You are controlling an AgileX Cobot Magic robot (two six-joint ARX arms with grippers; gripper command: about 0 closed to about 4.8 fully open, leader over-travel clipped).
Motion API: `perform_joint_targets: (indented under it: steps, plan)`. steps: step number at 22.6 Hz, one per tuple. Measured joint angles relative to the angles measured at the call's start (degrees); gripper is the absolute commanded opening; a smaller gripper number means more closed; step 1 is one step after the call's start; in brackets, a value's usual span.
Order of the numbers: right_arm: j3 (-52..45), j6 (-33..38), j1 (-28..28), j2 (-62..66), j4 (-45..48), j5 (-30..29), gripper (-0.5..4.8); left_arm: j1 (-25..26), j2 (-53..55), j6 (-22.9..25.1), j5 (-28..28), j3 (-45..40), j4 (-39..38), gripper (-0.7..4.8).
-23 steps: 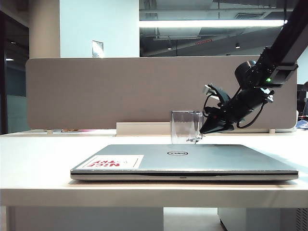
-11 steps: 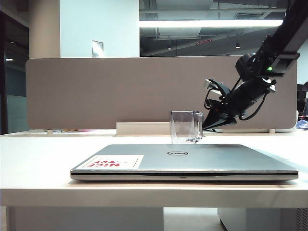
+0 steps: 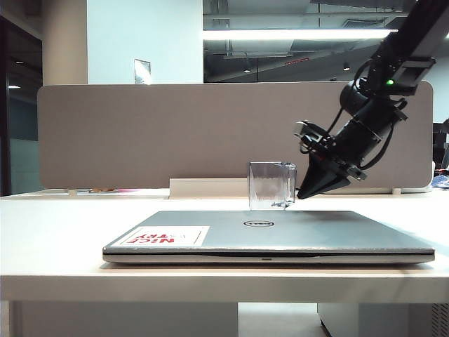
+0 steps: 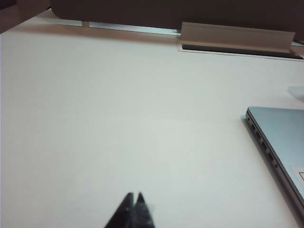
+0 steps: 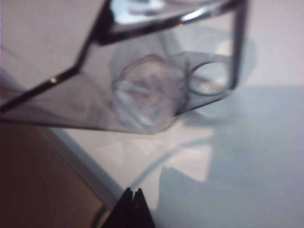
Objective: Pick up the water cup and place it on the side of the laptop away from you.
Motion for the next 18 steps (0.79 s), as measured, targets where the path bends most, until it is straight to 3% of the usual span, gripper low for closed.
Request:
perform_joint_targets:
  steps: [11, 18]
  plan:
    - [0.0, 0.3, 6.9, 0.0, 0.6, 0.0, -0.06, 0.0, 0.0, 0.0, 0.0, 0.0, 0.0, -0.05]
    - [0.0, 4.0, 9.1, 0.0, 6.7, 6.0, -0.06, 0.0, 0.0, 0.0, 0.0, 0.0, 0.0, -0.05]
